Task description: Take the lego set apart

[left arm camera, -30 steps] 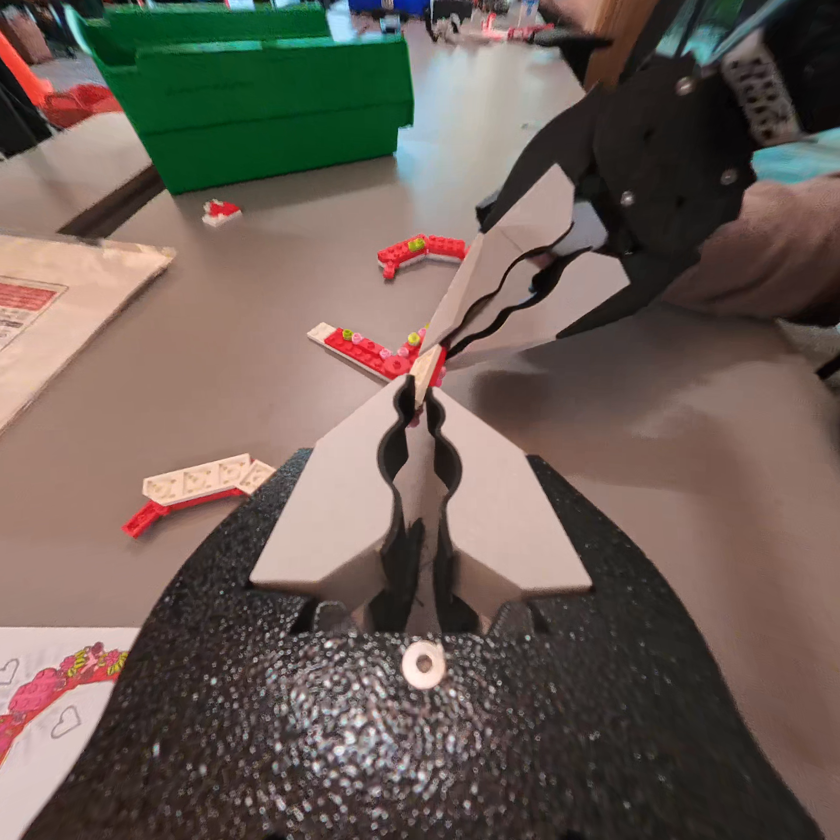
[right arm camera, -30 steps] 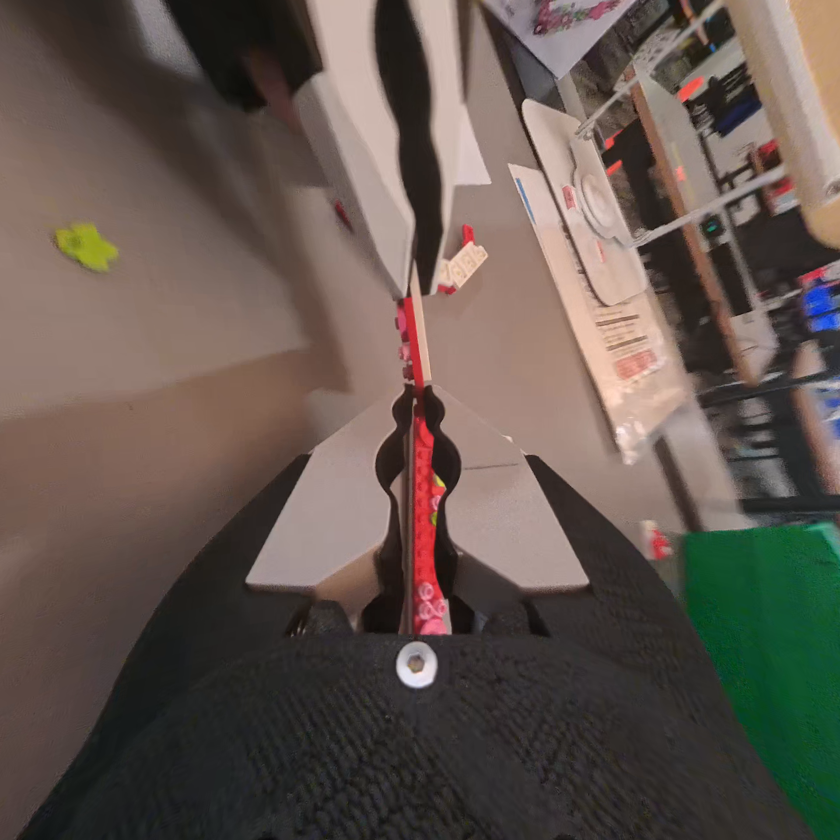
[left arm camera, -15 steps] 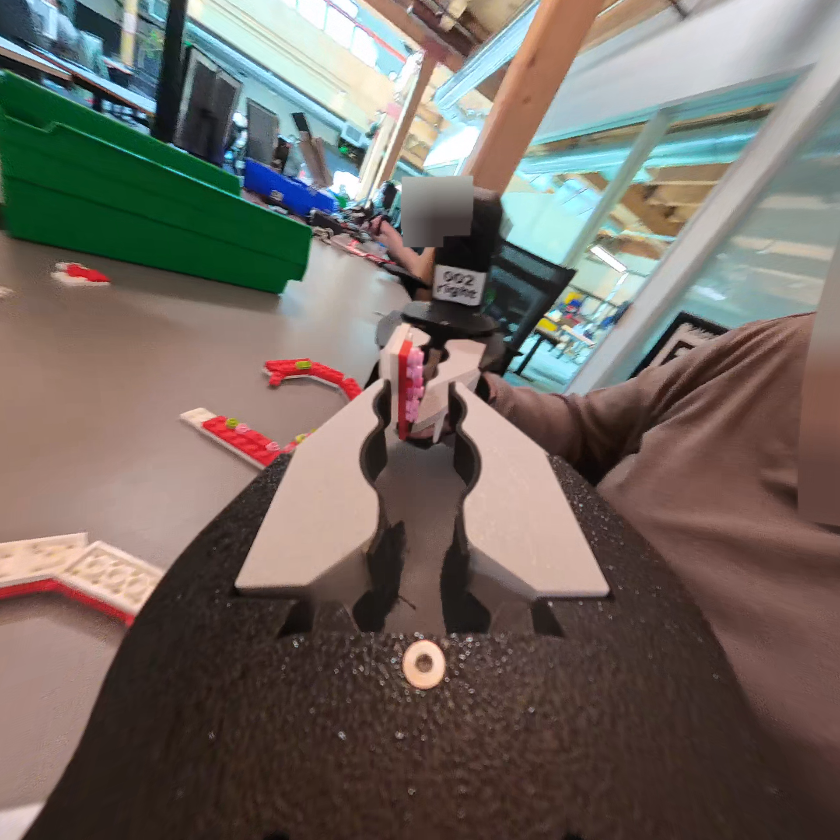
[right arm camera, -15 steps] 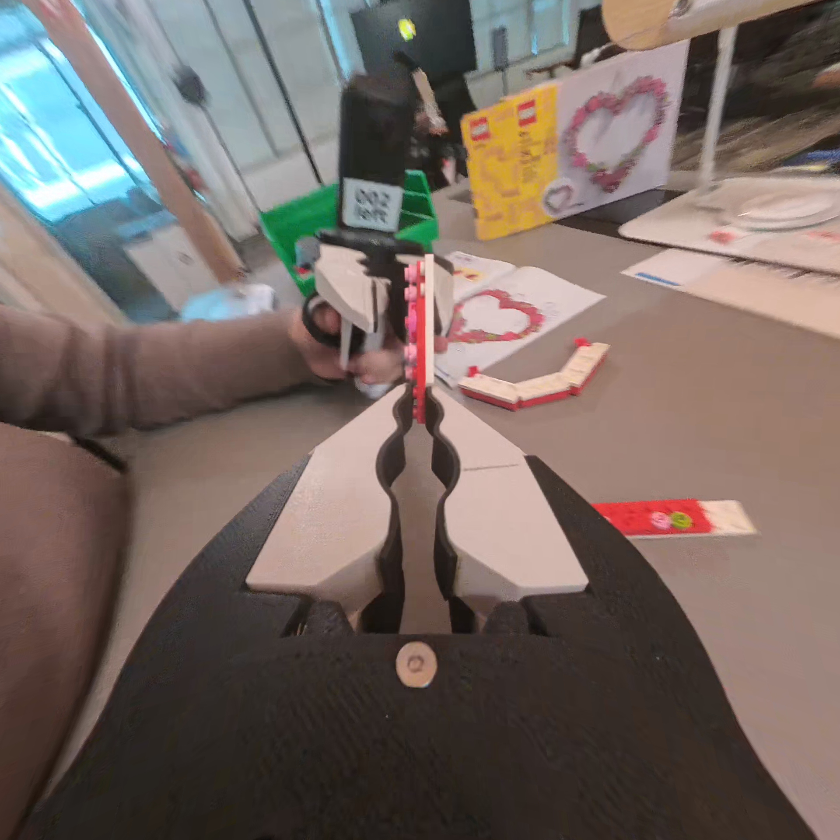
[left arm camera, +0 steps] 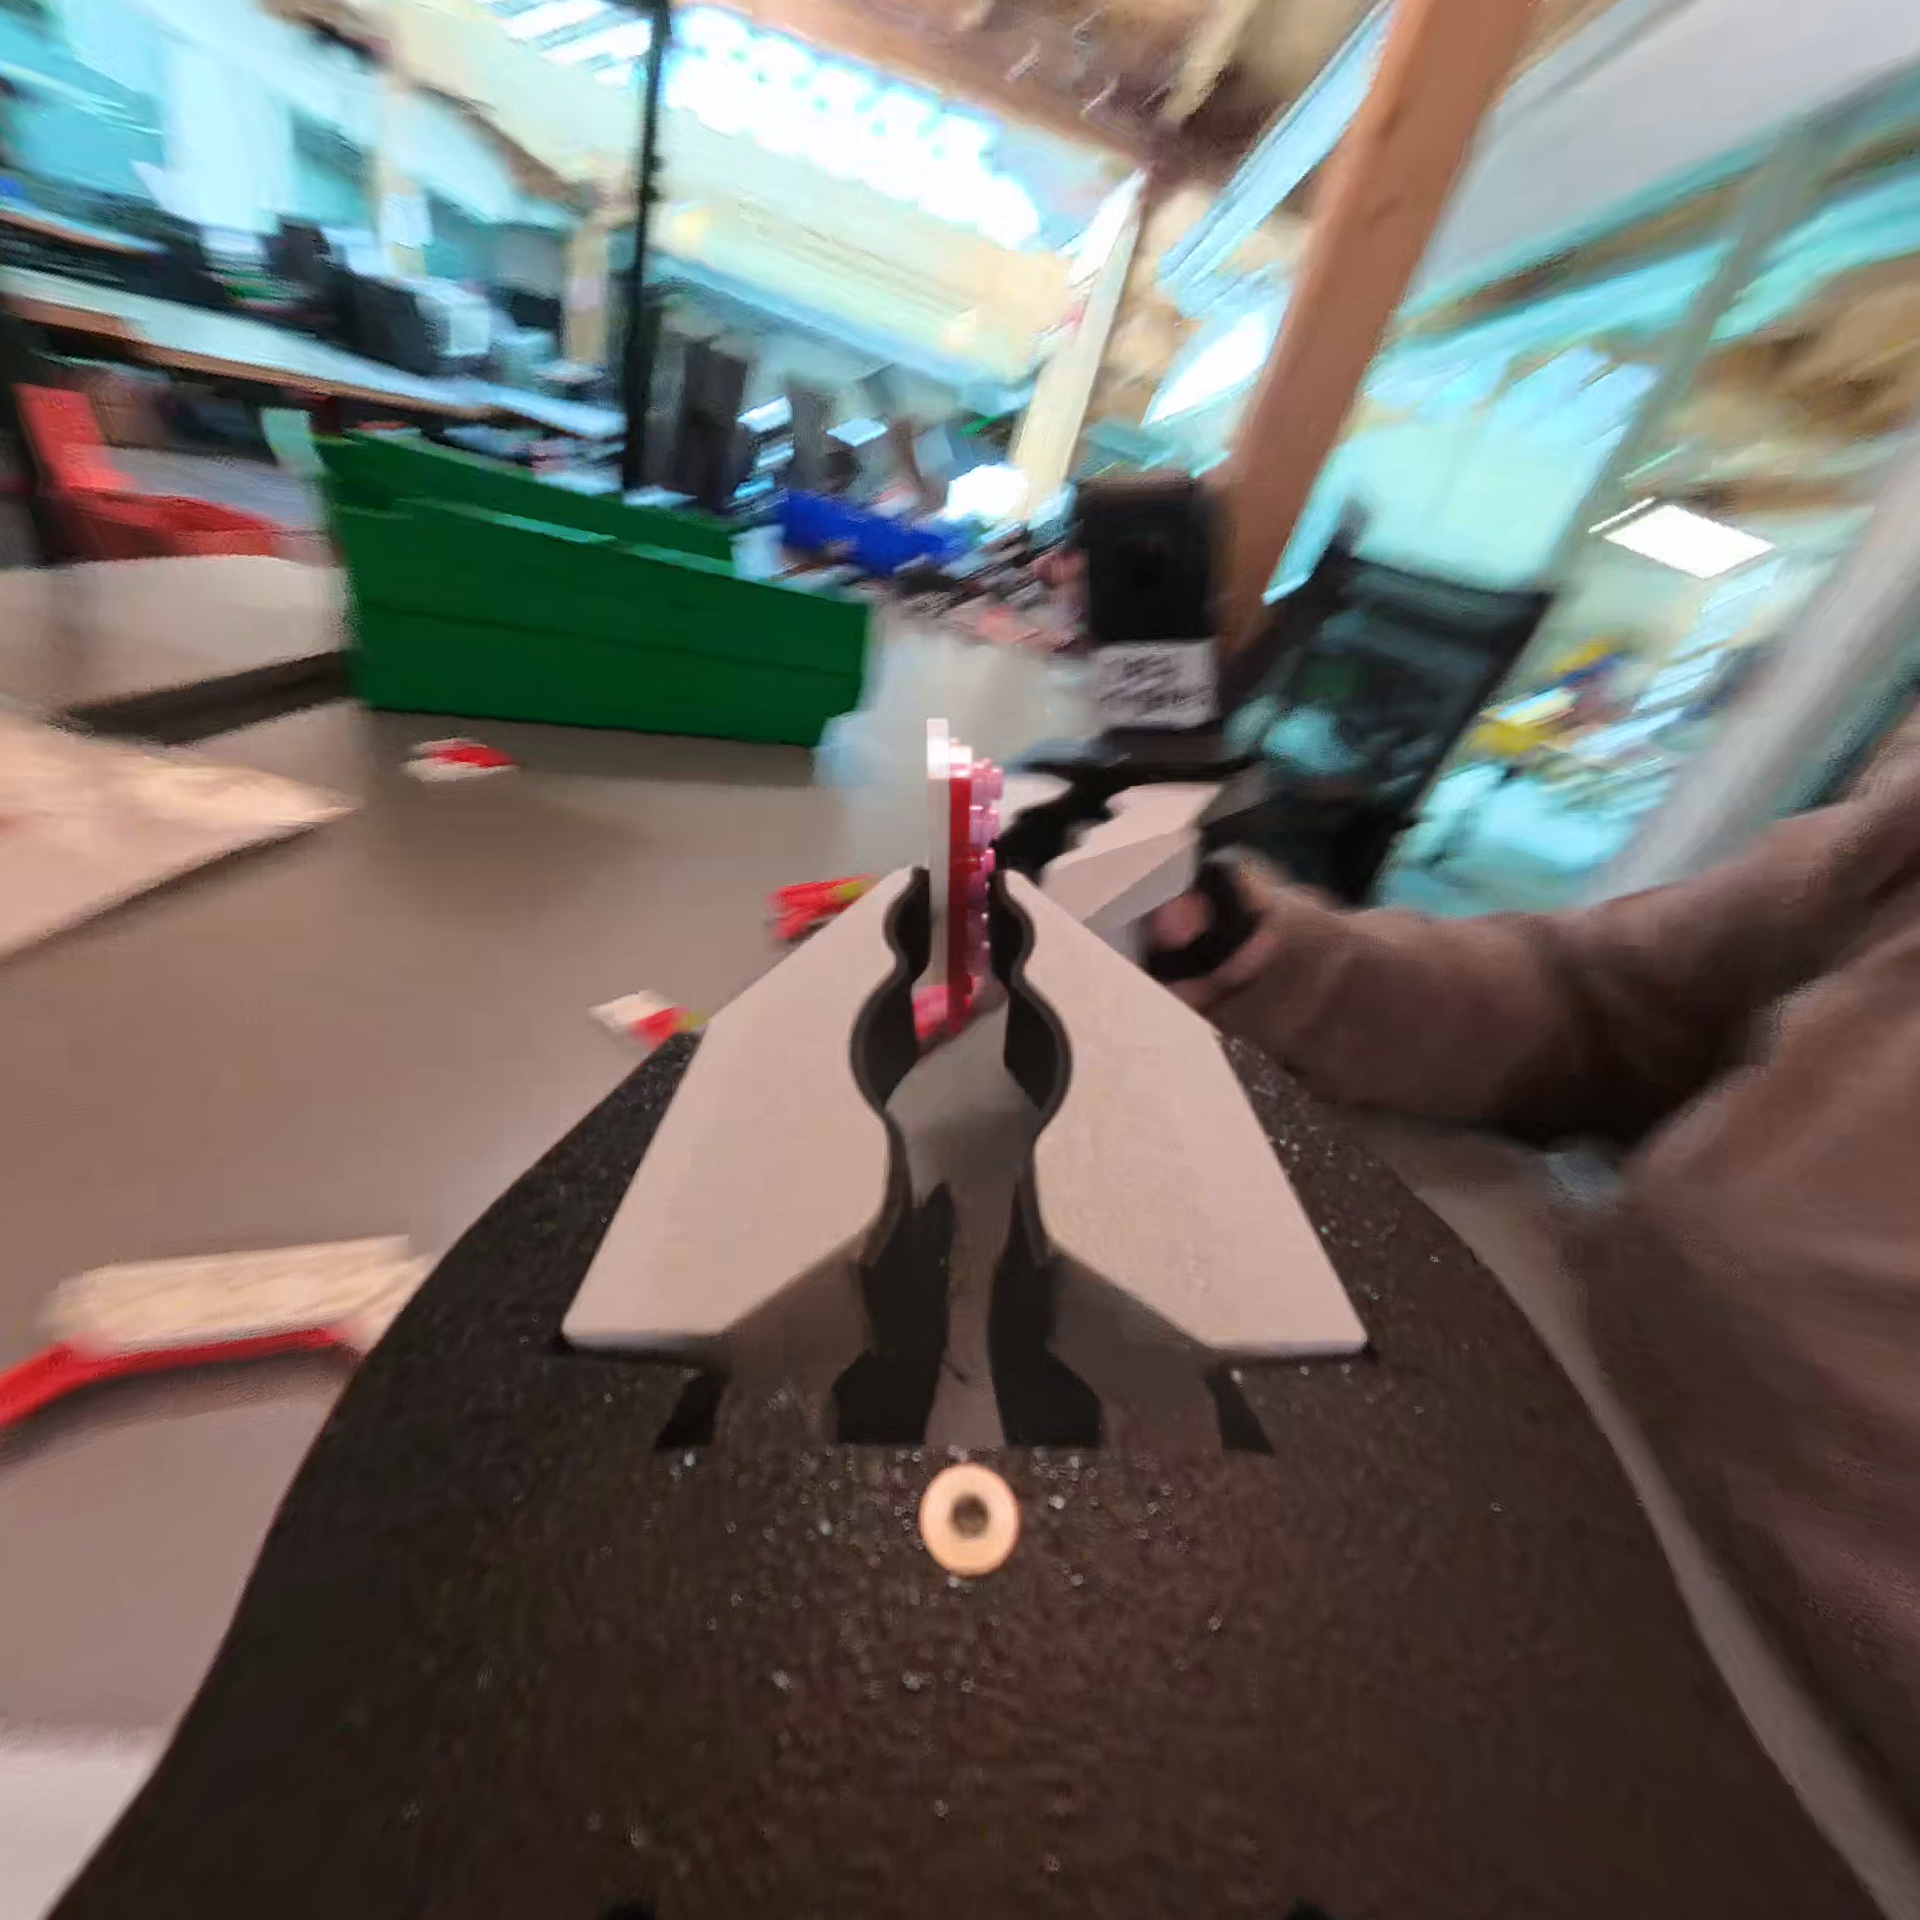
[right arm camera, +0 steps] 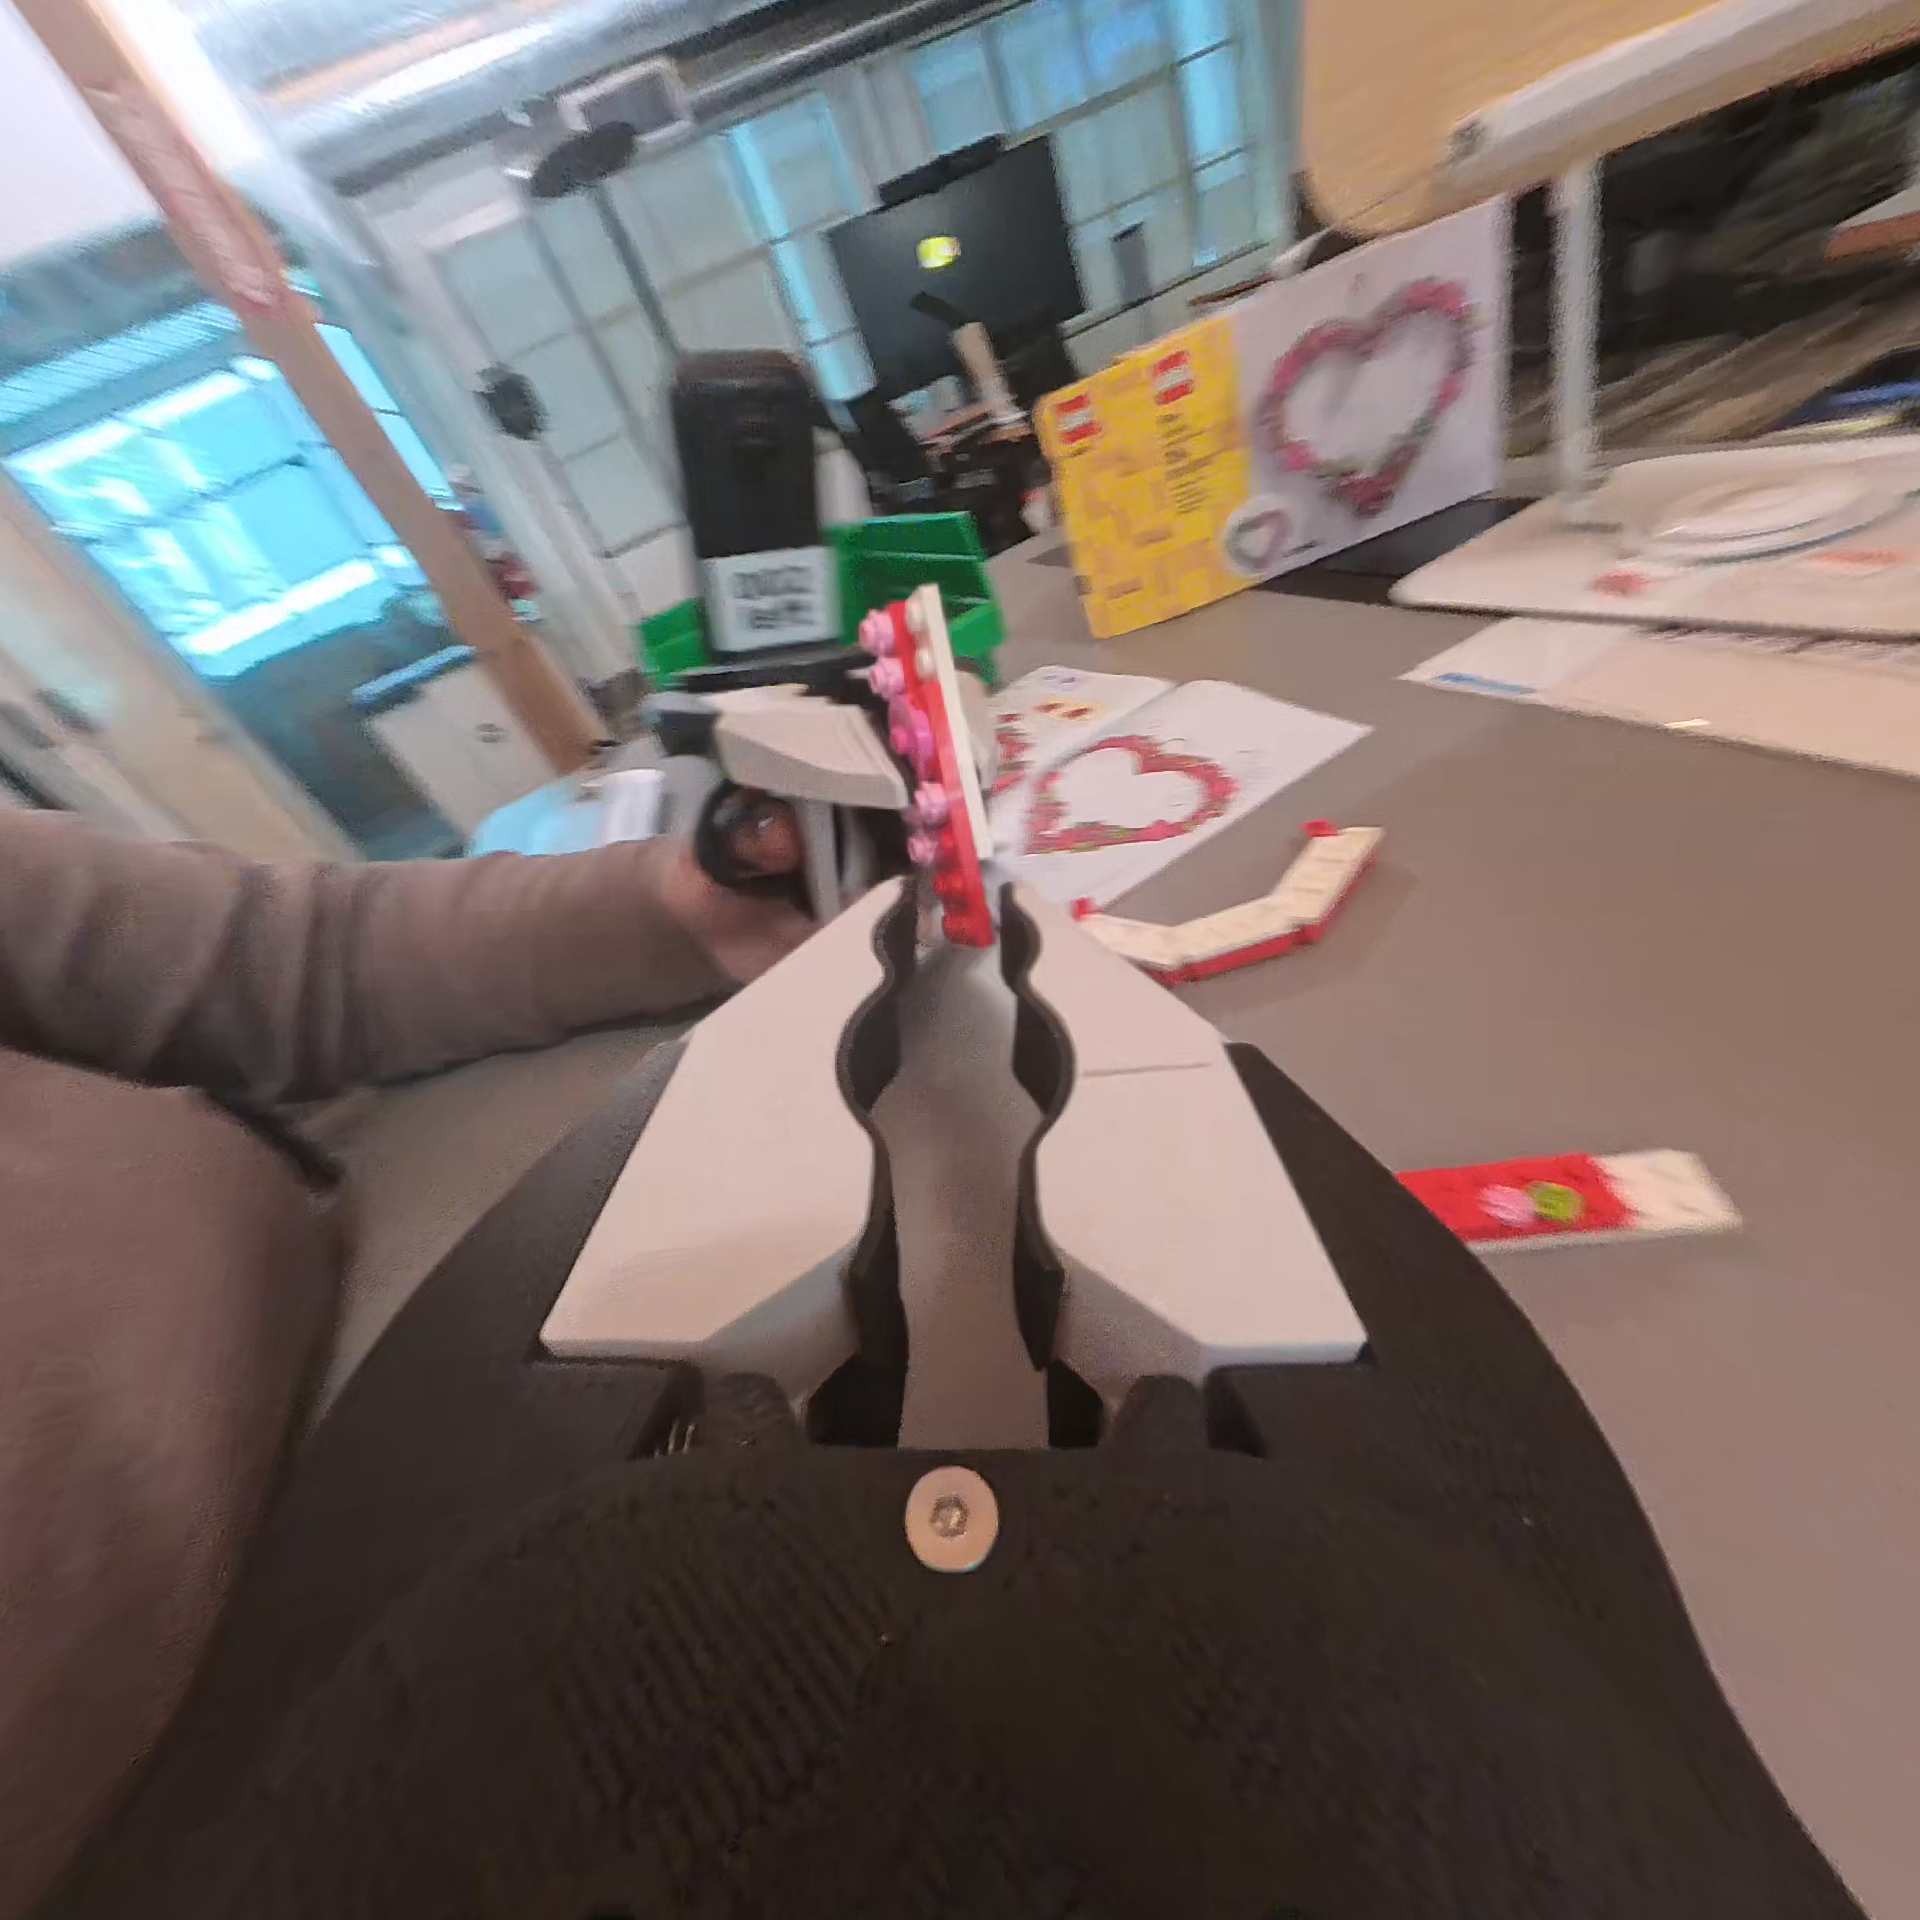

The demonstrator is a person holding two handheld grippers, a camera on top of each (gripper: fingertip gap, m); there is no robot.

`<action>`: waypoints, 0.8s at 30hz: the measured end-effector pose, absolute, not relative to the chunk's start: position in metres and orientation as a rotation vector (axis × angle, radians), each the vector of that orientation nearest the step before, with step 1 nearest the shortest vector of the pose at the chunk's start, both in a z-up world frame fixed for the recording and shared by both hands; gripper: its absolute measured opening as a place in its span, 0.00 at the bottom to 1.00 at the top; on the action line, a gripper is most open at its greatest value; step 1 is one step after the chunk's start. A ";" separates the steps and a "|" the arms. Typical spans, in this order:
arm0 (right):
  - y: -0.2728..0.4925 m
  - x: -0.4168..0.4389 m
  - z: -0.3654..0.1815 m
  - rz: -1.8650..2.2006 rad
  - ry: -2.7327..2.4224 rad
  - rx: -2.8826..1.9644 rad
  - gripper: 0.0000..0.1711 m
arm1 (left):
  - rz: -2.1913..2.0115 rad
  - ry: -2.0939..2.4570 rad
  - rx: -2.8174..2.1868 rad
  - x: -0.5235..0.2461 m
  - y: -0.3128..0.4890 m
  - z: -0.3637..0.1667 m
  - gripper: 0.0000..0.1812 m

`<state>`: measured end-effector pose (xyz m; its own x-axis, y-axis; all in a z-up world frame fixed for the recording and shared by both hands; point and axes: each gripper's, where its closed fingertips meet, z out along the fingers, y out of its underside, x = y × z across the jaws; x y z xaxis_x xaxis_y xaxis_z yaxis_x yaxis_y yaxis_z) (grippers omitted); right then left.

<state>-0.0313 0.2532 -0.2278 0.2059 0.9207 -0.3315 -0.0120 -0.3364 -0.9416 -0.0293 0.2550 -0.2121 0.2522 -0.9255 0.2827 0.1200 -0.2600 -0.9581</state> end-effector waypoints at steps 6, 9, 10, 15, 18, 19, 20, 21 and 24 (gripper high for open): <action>0.265 -0.040 -0.246 1.006 -0.903 -1.669 0.11 | -0.164 1.152 -1.556 -0.047 0.288 -0.263 0.04; 0.262 -0.048 -0.261 1.009 -0.948 -1.767 0.07 | 0.151 1.312 -1.435 -0.048 0.288 -0.274 0.04; 0.262 -0.050 -0.263 1.031 -0.939 -1.788 0.06 | 0.215 1.339 -1.411 -0.048 0.289 -0.276 0.04; 0.264 -0.052 -0.268 1.141 -0.843 -1.851 0.07 | 0.363 1.368 -1.396 -0.054 0.294 -0.281 0.04; 0.269 -0.051 -0.272 1.146 -0.794 -1.888 0.07 | 0.427 1.377 -1.395 -0.056 0.295 -0.284 0.04; 0.271 -0.050 -0.273 1.141 -0.776 -1.895 0.08 | 0.443 1.378 -1.393 -0.057 0.295 -0.285 0.04; 0.272 -0.049 -0.273 1.142 -0.766 -1.895 0.08 | 0.454 1.381 -1.395 -0.057 0.295 -0.285 0.04; 0.272 -0.049 -0.273 1.145 -0.765 -1.893 0.08 | 0.448 1.385 -1.403 -0.056 0.295 -0.287 0.04; 0.273 -0.049 -0.276 1.105 -0.790 -1.897 0.04 | 0.448 1.398 -1.404 -0.054 0.294 -0.290 0.04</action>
